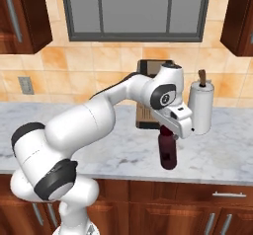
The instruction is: There is a wine glass and glass cup on the dining counter. Place the wine bottle next to the wine glass and the juice bottle next to the glass cup.
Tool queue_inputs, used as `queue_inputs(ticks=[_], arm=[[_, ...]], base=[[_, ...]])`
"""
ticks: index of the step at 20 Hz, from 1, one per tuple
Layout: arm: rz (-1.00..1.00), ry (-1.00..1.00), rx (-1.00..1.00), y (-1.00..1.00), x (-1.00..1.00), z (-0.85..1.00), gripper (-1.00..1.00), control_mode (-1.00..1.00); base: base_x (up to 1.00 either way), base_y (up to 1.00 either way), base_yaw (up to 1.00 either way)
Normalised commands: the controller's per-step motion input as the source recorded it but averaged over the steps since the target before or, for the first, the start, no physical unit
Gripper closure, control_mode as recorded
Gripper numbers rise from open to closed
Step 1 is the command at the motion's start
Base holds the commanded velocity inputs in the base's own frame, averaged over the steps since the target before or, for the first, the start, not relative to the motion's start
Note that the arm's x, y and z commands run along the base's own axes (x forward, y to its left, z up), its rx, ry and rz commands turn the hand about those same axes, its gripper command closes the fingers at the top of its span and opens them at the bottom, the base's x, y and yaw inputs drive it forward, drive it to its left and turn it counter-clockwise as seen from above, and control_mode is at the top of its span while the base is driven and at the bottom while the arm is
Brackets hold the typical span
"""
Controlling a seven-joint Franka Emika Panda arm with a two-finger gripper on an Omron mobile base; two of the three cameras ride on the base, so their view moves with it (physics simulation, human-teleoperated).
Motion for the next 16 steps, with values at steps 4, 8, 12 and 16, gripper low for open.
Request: queue_inputs(ticks=[4, 8, 12, 16], arm=[[0.0, 0.0, 0.0, 0.0, 0.0, 0.0, 1.0, 1.0], [0.0, 0.0, 0.0, 0.0, 0.0, 0.0, 1.0, 1.0], [0.0, 0.0, 0.0, 0.0, 0.0, 0.0, 1.0, 1.0], [0.0, 0.0, 0.0, 0.0, 0.0, 0.0, 1.0, 1.0]], base=[[-0.58, 0.01, -0.03], [-0.67, 0.02, -0.15], [-0.21, 0.16, -0.75], [0.0, 0.1, -0.98]])
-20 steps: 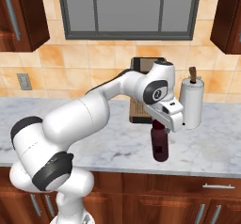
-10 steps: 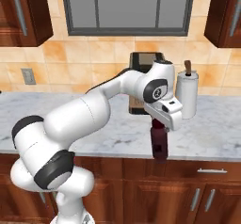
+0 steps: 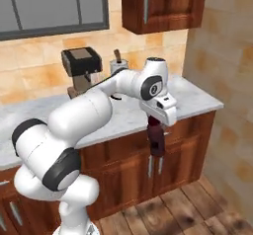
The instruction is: There is a wine glass and glass cup on the dining counter. Place the wine bottle next to the wine glass and the juice bottle next to the glass cup.
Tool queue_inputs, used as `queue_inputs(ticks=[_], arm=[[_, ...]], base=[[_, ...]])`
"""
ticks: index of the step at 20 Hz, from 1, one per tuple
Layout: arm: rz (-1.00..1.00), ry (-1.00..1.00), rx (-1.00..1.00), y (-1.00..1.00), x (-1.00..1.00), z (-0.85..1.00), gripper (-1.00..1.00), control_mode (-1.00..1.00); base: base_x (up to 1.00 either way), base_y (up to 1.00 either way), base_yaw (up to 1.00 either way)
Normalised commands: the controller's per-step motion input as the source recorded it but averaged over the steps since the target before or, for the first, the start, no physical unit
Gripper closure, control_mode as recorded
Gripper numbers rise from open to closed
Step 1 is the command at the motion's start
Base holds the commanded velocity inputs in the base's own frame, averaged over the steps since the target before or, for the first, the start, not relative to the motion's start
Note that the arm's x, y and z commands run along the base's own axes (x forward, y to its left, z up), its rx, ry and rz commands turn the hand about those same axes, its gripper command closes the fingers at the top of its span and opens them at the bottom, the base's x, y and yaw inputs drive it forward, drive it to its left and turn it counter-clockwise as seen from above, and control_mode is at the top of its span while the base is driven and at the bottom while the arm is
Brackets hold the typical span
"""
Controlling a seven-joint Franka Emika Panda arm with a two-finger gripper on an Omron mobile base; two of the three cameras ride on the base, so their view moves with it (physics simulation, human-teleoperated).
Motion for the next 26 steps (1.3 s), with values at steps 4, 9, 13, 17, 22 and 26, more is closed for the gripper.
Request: queue_inputs(ticks=[4, 9, 13, 17, 22, 26], arm=[[0.0, 0.0, 0.0, 0.0, 0.0, 0.0, 1.0, 1.0], [0.0, 0.0, 0.0, 0.0, 0.0, 0.0, 1.0, 1.0], [0.0, 0.0, 0.0, 0.0, 0.0, 0.0, 1.0, 1.0], [0.0, 0.0, 0.0, 0.0, 0.0, 0.0, 1.0, 1.0], [0.0, 0.0, 0.0, 0.0, 0.0, 0.0, 1.0, 1.0], [0.0, 0.0, 0.0, 0.0, 0.0, 0.0, 1.0, 1.0]], base=[[0.0, 0.09, -0.99], [0.0, 0.09, -1.0], [0.0, 0.08, -1.0], [0.0, 0.07, -1.0], [0.0, 0.07, -1.0], [0.0, 0.07, -1.0]])
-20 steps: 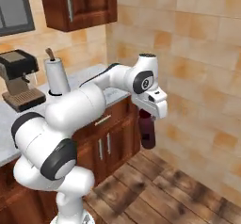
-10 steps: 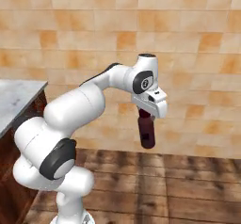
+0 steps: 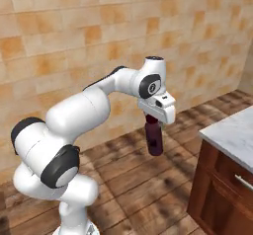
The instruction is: There is a wine glass and glass cup on the dining counter. Place the wine bottle next to the wine glass and the juice bottle next to the glass cup.
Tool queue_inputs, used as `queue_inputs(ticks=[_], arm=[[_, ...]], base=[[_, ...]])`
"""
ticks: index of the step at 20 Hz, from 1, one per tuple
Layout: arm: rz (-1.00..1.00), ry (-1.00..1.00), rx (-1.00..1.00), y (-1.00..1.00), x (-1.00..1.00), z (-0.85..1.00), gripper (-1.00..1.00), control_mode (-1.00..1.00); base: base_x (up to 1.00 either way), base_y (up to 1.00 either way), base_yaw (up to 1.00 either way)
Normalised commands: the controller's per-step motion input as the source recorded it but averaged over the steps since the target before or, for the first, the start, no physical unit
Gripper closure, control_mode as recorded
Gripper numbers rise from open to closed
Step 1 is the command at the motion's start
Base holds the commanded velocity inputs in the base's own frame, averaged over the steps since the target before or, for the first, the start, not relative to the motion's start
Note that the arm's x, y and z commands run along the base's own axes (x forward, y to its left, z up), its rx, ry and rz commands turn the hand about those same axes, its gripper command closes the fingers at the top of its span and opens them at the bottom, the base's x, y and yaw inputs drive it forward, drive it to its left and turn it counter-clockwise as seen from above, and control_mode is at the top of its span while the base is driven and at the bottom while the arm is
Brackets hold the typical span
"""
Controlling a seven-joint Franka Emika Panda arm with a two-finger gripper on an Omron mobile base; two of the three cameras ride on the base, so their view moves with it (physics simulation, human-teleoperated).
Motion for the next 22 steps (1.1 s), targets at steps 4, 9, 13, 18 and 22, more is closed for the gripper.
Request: queue_inputs(ticks=[4, 9, 13, 18, 22], arm=[[0.0, 0.0, 0.0, 0.0, 0.0, 0.0, 1.0, 1.0], [0.0, 0.0, 0.0, 0.0, 0.0, 0.0, 1.0, 1.0], [0.0, 0.0, 0.0, 0.0, 0.0, 0.0, 1.0, 1.0], [0.0, 0.0, 0.0, 0.0, 0.0, 0.0, 1.0, 1.0], [0.0, 0.0, 0.0, 0.0, 0.0, 0.0, 1.0, 1.0]], base=[[0.22, 0.22, -0.81], [0.69, 0.34, -0.39], [0.7, 0.46, -0.31], [0.43, 0.71, -0.17], [0.52, 0.66, -0.21]])
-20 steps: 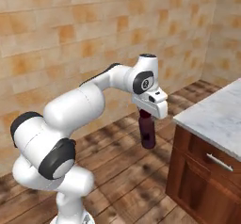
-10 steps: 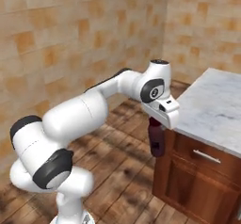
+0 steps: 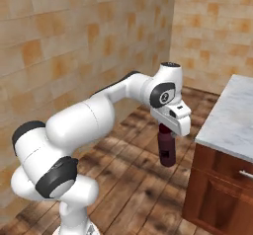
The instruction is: There is a wine glass and glass cup on the dining counter. Place the wine bottle next to the wine glass and the juice bottle next to the glass cup.
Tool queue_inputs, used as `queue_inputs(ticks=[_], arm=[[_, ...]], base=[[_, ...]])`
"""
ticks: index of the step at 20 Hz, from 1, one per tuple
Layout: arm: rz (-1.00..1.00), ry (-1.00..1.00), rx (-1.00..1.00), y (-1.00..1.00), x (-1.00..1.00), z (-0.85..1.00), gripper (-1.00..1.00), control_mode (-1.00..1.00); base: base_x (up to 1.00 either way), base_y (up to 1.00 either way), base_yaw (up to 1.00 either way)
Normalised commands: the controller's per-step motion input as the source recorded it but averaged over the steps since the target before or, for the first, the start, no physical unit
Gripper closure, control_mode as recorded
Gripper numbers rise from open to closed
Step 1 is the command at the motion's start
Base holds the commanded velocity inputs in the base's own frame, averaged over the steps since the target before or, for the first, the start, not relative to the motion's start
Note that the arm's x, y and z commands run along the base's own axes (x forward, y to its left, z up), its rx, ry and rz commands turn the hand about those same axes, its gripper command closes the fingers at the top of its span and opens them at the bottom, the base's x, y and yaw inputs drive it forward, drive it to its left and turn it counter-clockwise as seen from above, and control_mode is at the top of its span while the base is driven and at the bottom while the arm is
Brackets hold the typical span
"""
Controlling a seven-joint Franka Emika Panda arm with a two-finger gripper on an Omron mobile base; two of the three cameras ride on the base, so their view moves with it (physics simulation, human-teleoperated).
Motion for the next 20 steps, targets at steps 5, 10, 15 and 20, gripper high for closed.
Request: queue_inputs(ticks=[5, 10, 15, 20], arm=[[0.0, 0.0, 0.0, 0.0, 0.0, 0.0, 1.0, 1.0], [0.0, 0.0, 0.0, 0.0, 0.0, 0.0, 1.0, 1.0], [0.0, 0.0, 0.0, 0.0, 0.0, 0.0, 1.0, 1.0], [0.0, 0.0, 0.0, 0.0, 0.0, 0.0, 1.0, 1.0]], base=[[0.66, 0.51, -0.31], [0.76, 0.43, -0.31], [0.8, 0.42, -0.26], [0.81, 0.45, -0.19]])
